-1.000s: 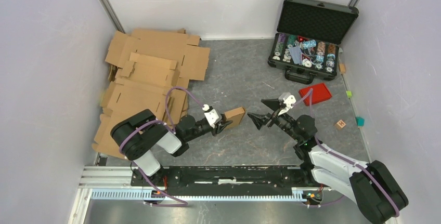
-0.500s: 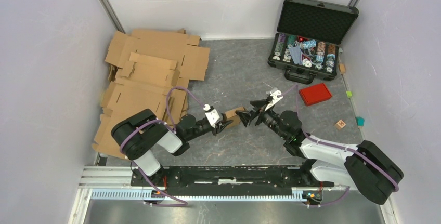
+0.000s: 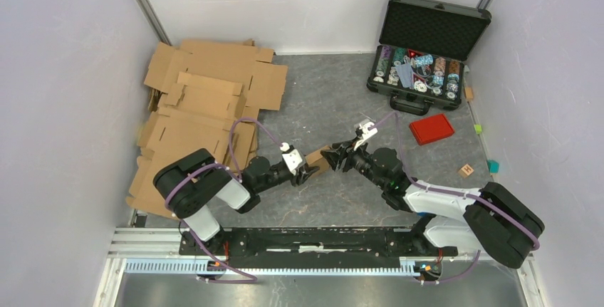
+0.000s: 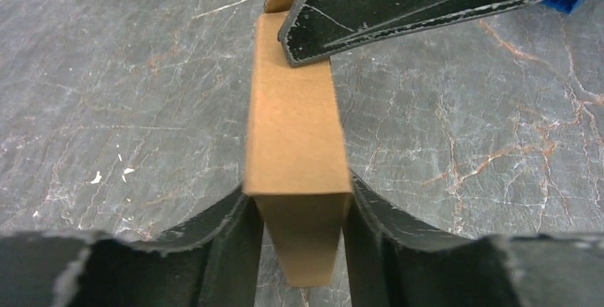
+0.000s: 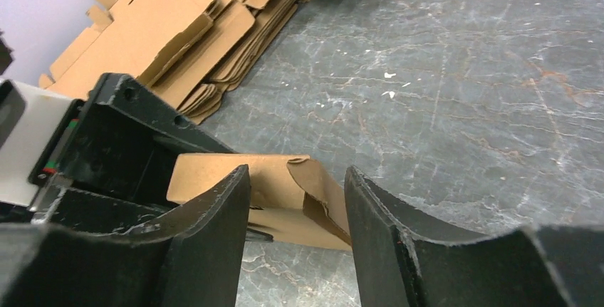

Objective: Fold the paper box
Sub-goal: Close the paper box at the center of the board.

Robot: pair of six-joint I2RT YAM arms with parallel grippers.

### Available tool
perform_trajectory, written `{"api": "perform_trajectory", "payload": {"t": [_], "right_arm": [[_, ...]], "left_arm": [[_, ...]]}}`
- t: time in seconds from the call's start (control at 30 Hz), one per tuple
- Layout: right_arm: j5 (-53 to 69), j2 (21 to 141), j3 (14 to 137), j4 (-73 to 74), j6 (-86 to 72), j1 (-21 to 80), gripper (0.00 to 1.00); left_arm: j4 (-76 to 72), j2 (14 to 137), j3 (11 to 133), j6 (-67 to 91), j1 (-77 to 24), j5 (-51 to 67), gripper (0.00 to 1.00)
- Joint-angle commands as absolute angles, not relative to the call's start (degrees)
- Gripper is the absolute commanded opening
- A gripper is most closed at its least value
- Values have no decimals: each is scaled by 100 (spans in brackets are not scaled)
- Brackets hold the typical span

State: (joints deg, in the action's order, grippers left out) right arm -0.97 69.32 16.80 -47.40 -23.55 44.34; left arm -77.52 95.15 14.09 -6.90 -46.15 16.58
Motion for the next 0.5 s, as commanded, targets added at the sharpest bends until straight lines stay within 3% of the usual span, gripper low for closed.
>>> {"api": "perform_trajectory", "payload": {"t": [0.0, 0.2, 0.37, 0.47], "right_arm": [[193, 6998, 1823, -4371, -2248, 4482, 55], [178, 7066, 1824, -4232, -2149, 4509, 54], [128, 6990, 1879, -4053, -2100, 4533, 55], [44, 6949, 1938, -3912, -2012, 4551, 56]], "left_arm": [[-7887, 9567, 1330, -591, -4636, 1549, 52], [-8171, 9539, 1298, -325, -4632, 1681, 57], [-8450, 9255, 1235, -53, -4611, 1901, 72], [-8413, 8975, 1213, 247, -4597, 1926, 73]]}}
